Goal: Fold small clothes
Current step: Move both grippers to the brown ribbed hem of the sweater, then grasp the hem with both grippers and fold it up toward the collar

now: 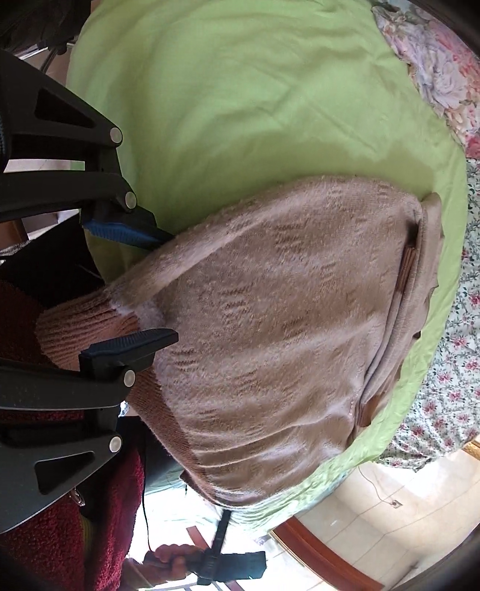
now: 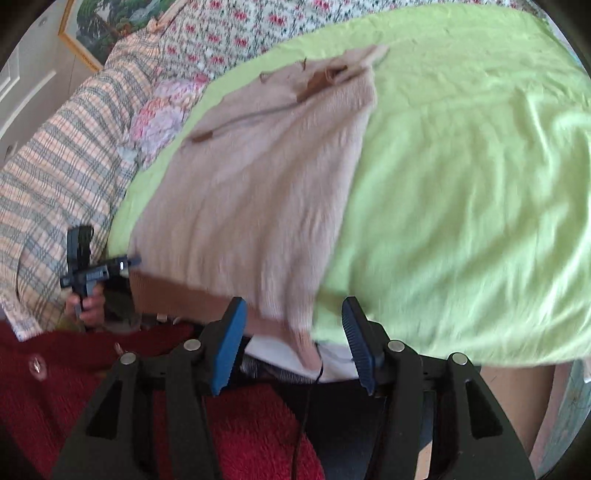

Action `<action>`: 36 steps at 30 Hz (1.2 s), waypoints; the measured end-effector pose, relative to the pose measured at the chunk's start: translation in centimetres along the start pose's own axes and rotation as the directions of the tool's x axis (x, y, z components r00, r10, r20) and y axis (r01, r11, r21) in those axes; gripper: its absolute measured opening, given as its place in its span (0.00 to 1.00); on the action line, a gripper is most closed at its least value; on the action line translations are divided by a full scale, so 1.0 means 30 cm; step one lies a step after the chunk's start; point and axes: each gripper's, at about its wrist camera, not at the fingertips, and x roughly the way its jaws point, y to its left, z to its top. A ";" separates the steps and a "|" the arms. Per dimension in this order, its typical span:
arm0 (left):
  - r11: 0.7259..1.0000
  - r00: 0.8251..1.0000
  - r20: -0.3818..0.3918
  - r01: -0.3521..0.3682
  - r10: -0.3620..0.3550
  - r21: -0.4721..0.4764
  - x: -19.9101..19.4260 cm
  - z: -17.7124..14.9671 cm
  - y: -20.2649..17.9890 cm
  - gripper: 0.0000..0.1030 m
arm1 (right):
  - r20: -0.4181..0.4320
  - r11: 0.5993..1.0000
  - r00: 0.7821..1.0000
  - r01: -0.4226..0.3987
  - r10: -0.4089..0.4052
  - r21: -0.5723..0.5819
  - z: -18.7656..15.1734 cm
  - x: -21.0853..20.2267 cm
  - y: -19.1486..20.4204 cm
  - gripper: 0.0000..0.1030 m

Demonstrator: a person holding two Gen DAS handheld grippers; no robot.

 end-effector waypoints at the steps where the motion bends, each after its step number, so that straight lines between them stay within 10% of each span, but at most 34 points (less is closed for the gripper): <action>1: 1.000 1.000 -0.005 0.013 -0.013 0.003 0.004 -0.007 -0.007 0.41 | -0.019 1.000 1.000 -0.010 0.010 0.002 -0.011 0.028 -0.005 0.54; 6: 0.999 1.000 -0.019 0.015 -0.015 0.035 0.030 -0.016 -0.025 0.44 | -0.054 0.999 0.998 -0.037 0.035 -0.023 -0.010 0.162 0.004 0.53; 10: 0.999 1.000 -0.004 -0.016 0.016 0.048 0.014 -0.023 -0.014 0.15 | -0.075 0.995 0.996 -0.048 0.042 -0.085 -0.020 0.204 0.042 0.13; 16: 0.997 0.994 -0.079 0.075 -0.076 -0.018 0.041 -0.047 0.027 0.27 | -0.051 0.980 0.990 -0.134 0.128 -0.149 -0.035 0.139 0.089 0.10; 20: 0.998 0.995 -0.085 0.061 -0.059 0.026 0.075 -0.058 -0.008 0.11 | 0.007 0.965 0.976 -0.213 0.216 -0.155 -0.004 0.090 0.123 0.09; 26: 0.990 0.983 0.121 0.136 -0.138 0.029 -0.107 -0.036 -0.025 0.06 | 0.178 0.922 0.906 -0.368 0.385 -0.122 0.044 -0.039 0.121 0.09; 36: 0.972 0.889 0.413 0.231 -0.199 -0.030 -0.363 0.104 0.031 0.06 | 0.360 0.876 0.803 -0.471 0.476 -0.106 0.164 -0.137 0.072 0.09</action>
